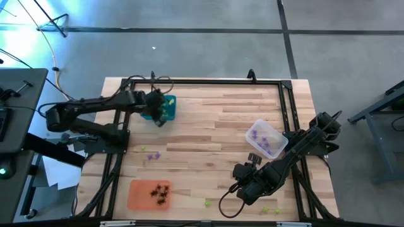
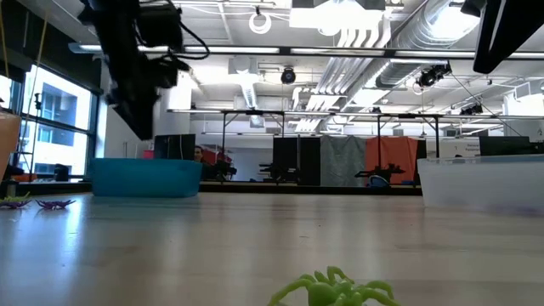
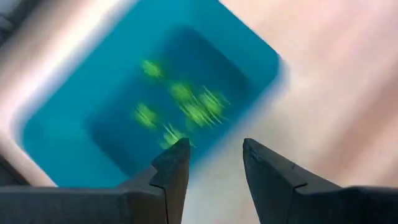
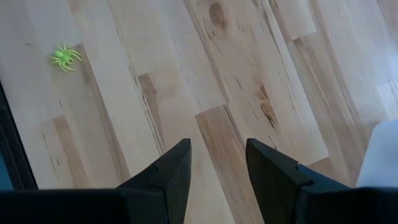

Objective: Sort Halloween decoration
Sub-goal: Put the green spider toy into the blue bin

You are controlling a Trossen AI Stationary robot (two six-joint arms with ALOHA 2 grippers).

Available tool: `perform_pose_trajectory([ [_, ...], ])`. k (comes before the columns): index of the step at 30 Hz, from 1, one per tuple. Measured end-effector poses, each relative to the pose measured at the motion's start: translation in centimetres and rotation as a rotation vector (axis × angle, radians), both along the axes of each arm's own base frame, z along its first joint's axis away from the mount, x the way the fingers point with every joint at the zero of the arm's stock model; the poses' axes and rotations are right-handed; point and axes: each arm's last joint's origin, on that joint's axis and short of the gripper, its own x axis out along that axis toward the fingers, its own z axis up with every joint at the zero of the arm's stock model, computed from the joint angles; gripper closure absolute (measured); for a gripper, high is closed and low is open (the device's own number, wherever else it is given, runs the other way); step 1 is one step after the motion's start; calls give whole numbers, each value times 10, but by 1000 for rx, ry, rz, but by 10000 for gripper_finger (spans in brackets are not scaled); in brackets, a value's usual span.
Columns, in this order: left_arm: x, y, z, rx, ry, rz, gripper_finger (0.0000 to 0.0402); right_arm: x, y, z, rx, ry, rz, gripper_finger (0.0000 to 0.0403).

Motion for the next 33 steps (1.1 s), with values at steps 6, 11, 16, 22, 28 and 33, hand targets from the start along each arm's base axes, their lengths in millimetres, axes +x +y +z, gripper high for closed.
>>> perform_pose_trajectory([
  [6, -29, -55, 20, -174, -44, 56, 263, 0, 0, 0, 3, -4, 0, 254],
  [11, -45, -98, 21, -261, -103, 107, 262, 1, 1, 0, 8, -9, 0, 254],
  [16, -60, -121, -1, -268, -36, 156, 255, 1, 1, 0, 8, -9, 0, 254],
  [22, -60, -136, -19, -243, -37, 71, 249, 1, 1, 0, 9, -10, 0, 254],
  [28, -62, -142, -37, -231, 20, 35, 238, 1, 1, 0, 10, -12, 0, 254],
  [33, -58, -145, -44, -220, 54, 77, 227, 1, 1, 0, 11, -12, 0, 254],
])
